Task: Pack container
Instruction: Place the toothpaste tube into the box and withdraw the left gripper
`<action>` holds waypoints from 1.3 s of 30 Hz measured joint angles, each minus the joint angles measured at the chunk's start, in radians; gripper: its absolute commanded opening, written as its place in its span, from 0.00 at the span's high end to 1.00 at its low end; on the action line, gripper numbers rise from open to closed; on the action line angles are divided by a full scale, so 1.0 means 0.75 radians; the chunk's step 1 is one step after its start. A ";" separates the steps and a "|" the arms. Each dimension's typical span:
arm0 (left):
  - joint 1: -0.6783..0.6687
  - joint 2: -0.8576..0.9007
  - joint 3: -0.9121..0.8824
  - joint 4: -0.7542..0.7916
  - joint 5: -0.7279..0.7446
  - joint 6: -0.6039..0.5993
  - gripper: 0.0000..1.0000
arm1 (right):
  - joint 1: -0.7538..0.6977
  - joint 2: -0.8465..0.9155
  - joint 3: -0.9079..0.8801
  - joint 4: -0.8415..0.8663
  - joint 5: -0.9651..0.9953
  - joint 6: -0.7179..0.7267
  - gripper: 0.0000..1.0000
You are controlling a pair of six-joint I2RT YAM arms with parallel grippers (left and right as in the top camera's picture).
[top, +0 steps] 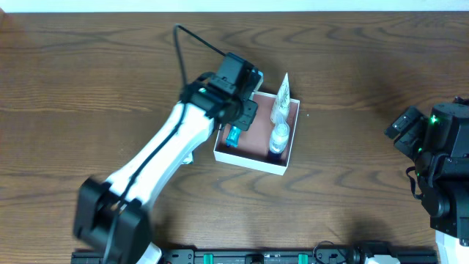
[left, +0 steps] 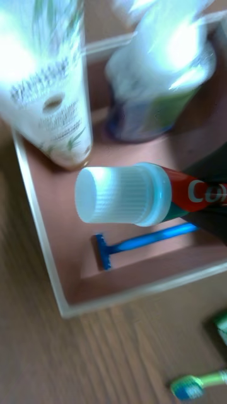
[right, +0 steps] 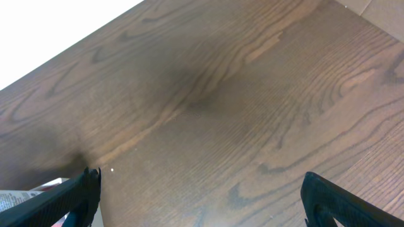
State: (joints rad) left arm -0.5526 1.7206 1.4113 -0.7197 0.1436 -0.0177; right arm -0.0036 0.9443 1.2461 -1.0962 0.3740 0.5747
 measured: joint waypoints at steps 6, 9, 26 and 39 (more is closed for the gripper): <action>-0.002 0.181 -0.012 0.031 -0.017 -0.077 0.88 | 0.000 0.000 0.000 0.001 0.001 0.001 0.01; -0.010 0.231 -0.015 0.039 -0.021 -0.097 0.83 | 0.000 0.000 0.000 0.001 0.000 0.001 0.01; -0.018 0.254 0.009 -0.076 -0.093 -0.115 0.74 | 0.000 0.000 0.000 0.000 0.000 0.001 0.01; 0.099 -0.150 0.096 -0.298 -0.382 -0.115 0.73 | 0.000 0.000 0.000 0.000 0.000 0.001 0.01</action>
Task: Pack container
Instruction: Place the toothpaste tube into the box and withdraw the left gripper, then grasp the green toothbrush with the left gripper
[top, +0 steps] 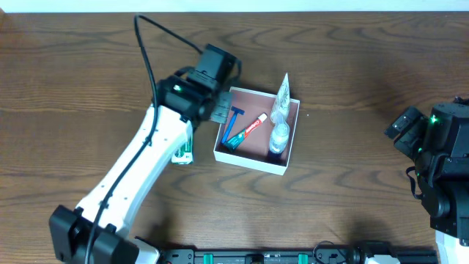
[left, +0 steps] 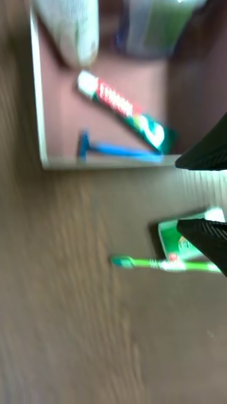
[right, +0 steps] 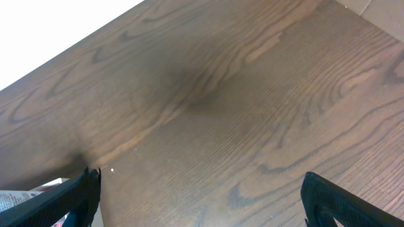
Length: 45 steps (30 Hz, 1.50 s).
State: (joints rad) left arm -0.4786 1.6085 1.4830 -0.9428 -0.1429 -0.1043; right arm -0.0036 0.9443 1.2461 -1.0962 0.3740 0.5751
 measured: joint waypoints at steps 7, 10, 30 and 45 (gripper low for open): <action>0.100 0.198 -0.181 0.005 0.068 0.000 0.73 | 0.000 0.000 0.000 0.001 0.000 0.000 0.01; 0.098 0.266 -0.203 -0.001 0.128 0.000 0.73 | 0.000 0.000 0.000 0.001 0.000 0.000 0.01; -0.063 0.276 -0.203 -0.005 0.427 -0.041 0.73 | 0.000 0.000 0.000 0.001 0.000 0.000 0.01; 0.431 0.130 -0.171 -0.052 0.138 0.089 0.42 | 0.000 0.000 0.000 0.001 0.000 0.000 0.01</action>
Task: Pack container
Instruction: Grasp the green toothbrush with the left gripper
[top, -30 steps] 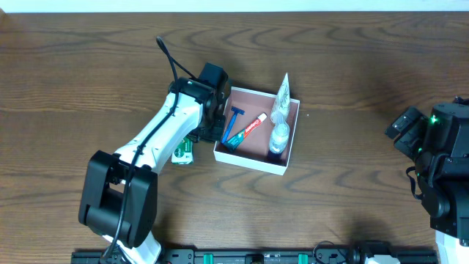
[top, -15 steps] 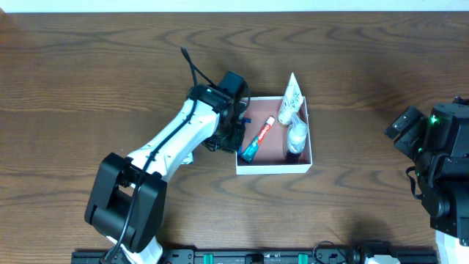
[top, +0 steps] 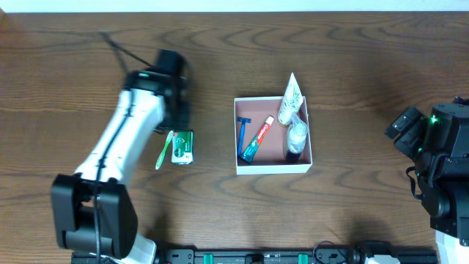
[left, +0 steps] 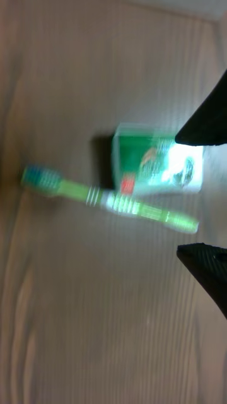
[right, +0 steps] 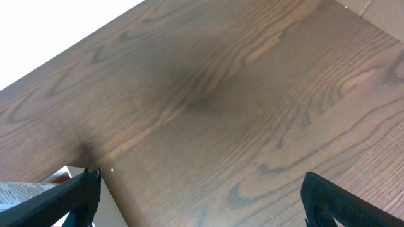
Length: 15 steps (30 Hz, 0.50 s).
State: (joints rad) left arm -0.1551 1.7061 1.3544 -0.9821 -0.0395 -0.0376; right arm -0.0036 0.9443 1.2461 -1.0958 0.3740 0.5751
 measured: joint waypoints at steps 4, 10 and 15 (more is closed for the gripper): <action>0.117 0.027 0.000 0.061 -0.010 0.086 0.40 | 0.000 0.000 0.000 0.000 0.001 0.000 0.01; 0.198 0.125 -0.001 0.086 0.019 0.239 0.40 | 0.000 0.000 0.000 0.000 0.001 0.000 0.01; 0.196 0.196 -0.002 0.079 0.039 0.335 0.40 | 0.000 0.000 0.000 0.000 0.001 0.000 0.01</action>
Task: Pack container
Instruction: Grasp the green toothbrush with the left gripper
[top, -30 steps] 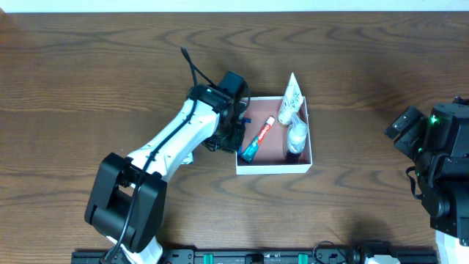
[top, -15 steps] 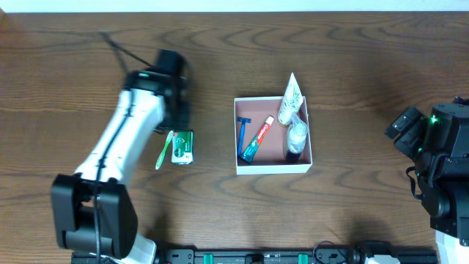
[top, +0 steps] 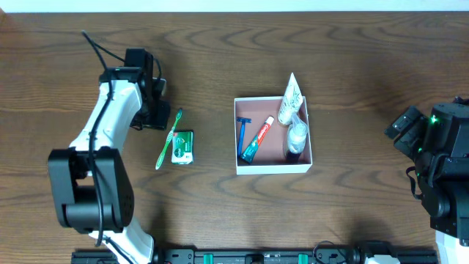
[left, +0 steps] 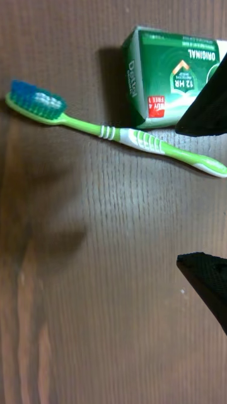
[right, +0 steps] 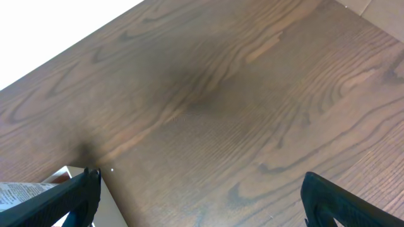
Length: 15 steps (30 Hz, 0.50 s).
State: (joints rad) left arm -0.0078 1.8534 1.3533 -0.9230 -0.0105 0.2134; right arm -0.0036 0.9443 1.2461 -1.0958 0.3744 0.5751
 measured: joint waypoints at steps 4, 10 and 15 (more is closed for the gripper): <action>0.000 0.047 0.000 -0.022 0.018 0.031 0.41 | 0.000 0.000 0.000 0.000 0.000 0.000 0.01; 0.000 0.099 -0.001 -0.052 0.074 0.041 0.42 | 0.000 0.000 0.000 0.000 0.000 0.000 0.01; 0.000 0.138 -0.002 -0.052 0.093 0.041 0.42 | 0.000 0.000 0.000 -0.001 0.000 0.000 0.01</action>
State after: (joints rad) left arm -0.0078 1.9568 1.3521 -0.9619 0.0593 0.2443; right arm -0.0036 0.9443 1.2461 -1.0962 0.3744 0.5751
